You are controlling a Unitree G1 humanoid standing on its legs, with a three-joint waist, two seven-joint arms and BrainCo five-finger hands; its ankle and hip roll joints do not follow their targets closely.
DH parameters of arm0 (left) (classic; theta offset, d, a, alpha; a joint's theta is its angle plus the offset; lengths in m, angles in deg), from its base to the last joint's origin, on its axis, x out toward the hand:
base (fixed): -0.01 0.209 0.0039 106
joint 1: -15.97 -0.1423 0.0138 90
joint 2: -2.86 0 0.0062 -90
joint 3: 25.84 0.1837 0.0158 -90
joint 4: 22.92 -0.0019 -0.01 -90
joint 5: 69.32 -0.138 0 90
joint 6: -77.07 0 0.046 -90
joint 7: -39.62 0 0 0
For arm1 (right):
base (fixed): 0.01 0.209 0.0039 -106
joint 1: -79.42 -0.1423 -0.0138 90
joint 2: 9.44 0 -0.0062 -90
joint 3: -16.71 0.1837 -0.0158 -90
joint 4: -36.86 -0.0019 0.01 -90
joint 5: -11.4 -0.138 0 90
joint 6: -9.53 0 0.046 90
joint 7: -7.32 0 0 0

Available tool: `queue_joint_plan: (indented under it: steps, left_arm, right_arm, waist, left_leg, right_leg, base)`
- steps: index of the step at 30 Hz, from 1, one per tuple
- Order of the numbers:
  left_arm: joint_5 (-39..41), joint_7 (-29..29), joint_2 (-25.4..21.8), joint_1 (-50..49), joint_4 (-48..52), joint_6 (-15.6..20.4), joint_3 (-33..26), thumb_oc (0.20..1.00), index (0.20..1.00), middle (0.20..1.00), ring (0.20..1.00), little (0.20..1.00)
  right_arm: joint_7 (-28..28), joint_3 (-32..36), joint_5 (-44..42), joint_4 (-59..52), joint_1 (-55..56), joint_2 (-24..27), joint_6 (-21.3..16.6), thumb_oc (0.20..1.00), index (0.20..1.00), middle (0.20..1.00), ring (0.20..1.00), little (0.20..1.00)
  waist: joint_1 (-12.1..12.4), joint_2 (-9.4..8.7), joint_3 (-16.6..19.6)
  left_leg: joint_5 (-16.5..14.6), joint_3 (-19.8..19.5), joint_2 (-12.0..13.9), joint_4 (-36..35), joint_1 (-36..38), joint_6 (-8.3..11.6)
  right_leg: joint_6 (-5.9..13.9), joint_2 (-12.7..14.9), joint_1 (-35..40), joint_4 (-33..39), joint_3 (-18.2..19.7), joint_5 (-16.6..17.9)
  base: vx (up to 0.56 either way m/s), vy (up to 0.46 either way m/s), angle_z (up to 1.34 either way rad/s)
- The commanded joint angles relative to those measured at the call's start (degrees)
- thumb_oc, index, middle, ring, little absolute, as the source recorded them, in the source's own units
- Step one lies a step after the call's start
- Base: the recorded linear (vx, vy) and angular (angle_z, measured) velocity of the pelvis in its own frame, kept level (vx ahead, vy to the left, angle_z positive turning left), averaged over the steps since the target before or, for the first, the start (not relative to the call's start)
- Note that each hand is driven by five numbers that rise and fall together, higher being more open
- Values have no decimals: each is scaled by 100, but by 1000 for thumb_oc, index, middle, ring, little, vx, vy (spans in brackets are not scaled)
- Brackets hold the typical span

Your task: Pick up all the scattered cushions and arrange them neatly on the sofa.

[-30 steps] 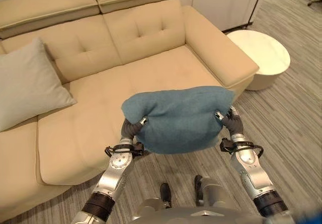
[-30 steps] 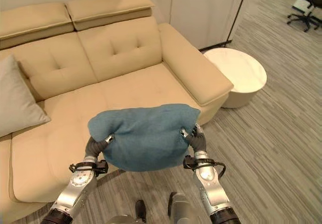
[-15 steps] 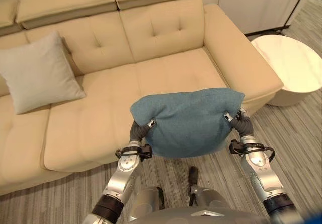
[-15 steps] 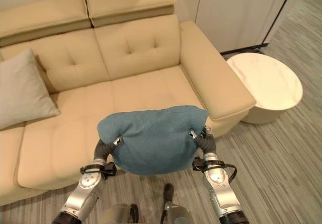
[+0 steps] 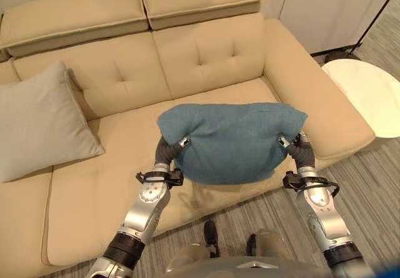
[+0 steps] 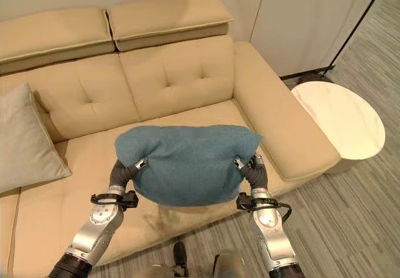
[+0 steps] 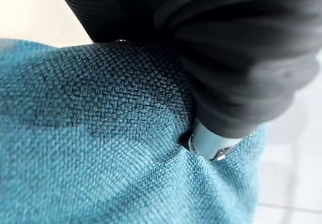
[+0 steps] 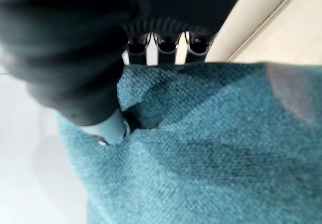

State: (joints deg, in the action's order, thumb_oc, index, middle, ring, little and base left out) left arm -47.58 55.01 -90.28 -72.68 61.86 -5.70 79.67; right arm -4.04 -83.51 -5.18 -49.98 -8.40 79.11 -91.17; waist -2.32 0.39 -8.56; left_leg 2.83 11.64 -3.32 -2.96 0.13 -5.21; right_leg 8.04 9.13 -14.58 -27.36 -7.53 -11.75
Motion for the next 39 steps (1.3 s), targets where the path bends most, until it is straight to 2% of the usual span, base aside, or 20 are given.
queue_joint_plan:
  steps: [1, 2, 4, 8, 9, 11, 12, 13, 14, 15, 16, 18, 20, 25, 30, 36, 39]
  left_arm:
    - [-25, -289, 140, 147, 863, 707, 50, 200, 200, 200, 200, 200]
    - [-4, -285, 166, 182, 821, 727, 55, 200, 200, 200, 200, 200]
    - [0, -286, 186, 227, 792, 764, 55, 200, 200, 200, 200, 200]
    - [41, -311, 271, 293, 794, 831, 95, 200, 200, 200, 200, 200]
    - [63, -323, 280, 315, 807, 837, 105, 200, 200, 200, 200, 200]
    - [95, -330, 332, 397, 822, 828, 162, 200, 200, 200, 200, 200]
    - [107, -251, 368, 557, 820, 845, 223, 200, 200, 200, 200, 200]
    - [122, -237, 391, 614, 831, 852, 202, 200, 200, 200, 200, 200]
    - [114, -247, 400, 649, 829, 839, 176, 200, 200, 200, 200, 200]
    - [87, -219, 395, 691, 826, 827, 155, 200, 200, 200, 200, 200]
    - [7, -95, 379, 754, 800, 818, 141, 200, 200, 200, 200, 200]
    - [-54, -47, 399, 721, 758, 768, 121, 200, 200, 200, 200, 200]
    - [-122, -52, 343, 696, 743, 778, 99, 200, 200, 200, 200, 200]
    - [-229, 105, 205, 872, 644, 802, -11, 200, 200, 200, 200, 200]
    - [-327, 365, 171, 1271, 496, 841, -9, 200, 200, 200, 200, 200]
    - [-454, 740, 143, 2195, 87, 911, 173, 200, 200, 200, 200, 200]
    - [-575, 1006, 44, 3058, -357, 934, 362, 200, 200, 200, 200, 200]
  right_arm:
    - [247, -121, 69, -373, -631, -62, -555, 200, 200, 200, 200, 200]
    - [241, -108, 64, -385, -651, -36, -565, 200, 200, 200, 200, 200]
    - [247, -89, 43, -393, -648, -33, -584, 200, 200, 200, 200, 200]
    - [271, -28, 26, -379, -501, 2, -629, 200, 200, 200, 200, 200]
    - [268, -2, 18, -407, -465, 38, -640, 200, 200, 200, 200, 200]
    - [238, 70, 30, -463, -398, 134, -655, 200, 200, 200, 200, 200]
    - [152, 167, 70, -552, -407, 288, -692, 200, 200, 200, 200, 200]
    - [105, 230, 57, -642, -418, 348, -674, 200, 200, 200, 200, 200]
    - [78, 282, 54, -690, -444, 377, -673, 200, 200, 200, 200, 200]
    - [39, 282, 113, -732, -490, 391, -670, 200, 200, 200, 200, 200]
    - [-14, 257, 169, -713, -591, 415, -654, 200, 200, 200, 200, 200]
    - [-51, 216, 340, -738, -745, 447, -587, 200, 200, 200, 200, 200]
    - [-69, 162, 464, -749, -892, 477, -574, 200, 200, 200, 200, 200]
    - [-287, 119, 768, -698, -1441, 507, -519, 200, 200, 200, 200, 200]
    - [-535, -60, 1066, -576, -2053, 516, -489, 200, 200, 200, 200, 200]
    - [-913, -372, 1372, -207, -3129, 531, -414, 200, 200, 200, 200, 200]
    - [-1201, -563, 1593, 172, -3916, 665, -313, 200, 200, 200, 200, 200]
  waist:
    - [-12, -169, 231]
    - [-73, -214, 196]
    - [-125, -218, 164]
    - [-186, -262, 223]
    - [-214, -258, 238]
    - [-278, -274, 222]
    - [-303, -321, 130]
    - [-307, -331, 106]
    - [-297, -355, 136]
    - [-277, -356, 192]
    - [-232, -341, 192]
    - [-168, -231, 256]
    - [-125, -229, 307]
    - [79, -313, 410]
    - [191, -364, 404]
    - [305, -392, 259]
    - [353, -386, 102]
  left_leg:
    - [-609, -124, 223, 272, -76, 422]
    - [-650, -208, 149, 259, -2, 432]
    - [-699, -293, 115, 235, 61, 446]
    - [-868, -430, 96, 316, 113, 565]
    - [-947, -457, 124, 466, 65, 618]
    - [-1097, -473, 227, 1006, -143, 727]
    - [-1145, -444, 325, 1879, -642, 852]
    - [-1059, -331, 435, 2270, -885, 907]
    - [-1053, -185, 569, 2173, -948, 870]
    - [-917, -145, 651, 1796, -919, 860]
    - [-645, -186, 711, 1430, -986, 900]
    - [-527, -396, 597, 871, -789, 889]
    - [-523, -363, 524, 680, -615, 846]
    - [-587, -251, 418, 425, -271, 736]
    - [-565, -264, 398, 256, -186, 722]
    - [-431, -321, 426, 95, -303, 753]
    - [-312, -391, 446, 28, -483, 789]
  right_leg:
    - [82, -178, 495, 1634, -29, 1157]
    - [127, -287, 370, 2023, 123, 1329]
    - [162, -375, 273, 2208, 212, 1462]
    - [81, -422, 450, 2377, 388, 1481]
    - [60, -401, 494, 2425, 311, 1477]
    - [-22, -351, 649, 2488, 167, 1418]
    - [-126, -264, 769, 2508, 19, 1337]
    - [-204, -258, 871, 2569, -109, 1258]
    - [-218, -253, 1007, 2657, -189, 1187]
    - [-200, -266, 1109, 2712, -223, 1142]
    - [-178, -285, 1171, 2710, -255, 1068]
    - [-209, -368, 1235, 2591, -171, 922]
    - [-197, -352, 1263, 2567, -116, 902]
    - [-113, -256, 1431, 2615, -32, 908]
    - [-60, -252, 1457, 2705, -45, 972]
    - [-36, -274, 1290, 2803, -81, 1063]
    - [-15, -286, 1092, 2839, -112, 1135]
  base:
    - [184, -46, 6]
    - [188, -61, 3]
    - [158, -80, 17]
    - [154, -155, 29]
    - [119, -174, 39]
    - [102, -205, 72]
    - [80, -208, 116]
    - [110, -184, 144]
    - [183, -66, 111]
    - [249, -5, 70]
    - [288, 82, 4]
    - [241, 137, -20]
    - [165, 110, -40]
    - [151, 90, -10]
    - [66, 13, 6]
    - [-21, -18, 6]
    - [-66, -39, 4]
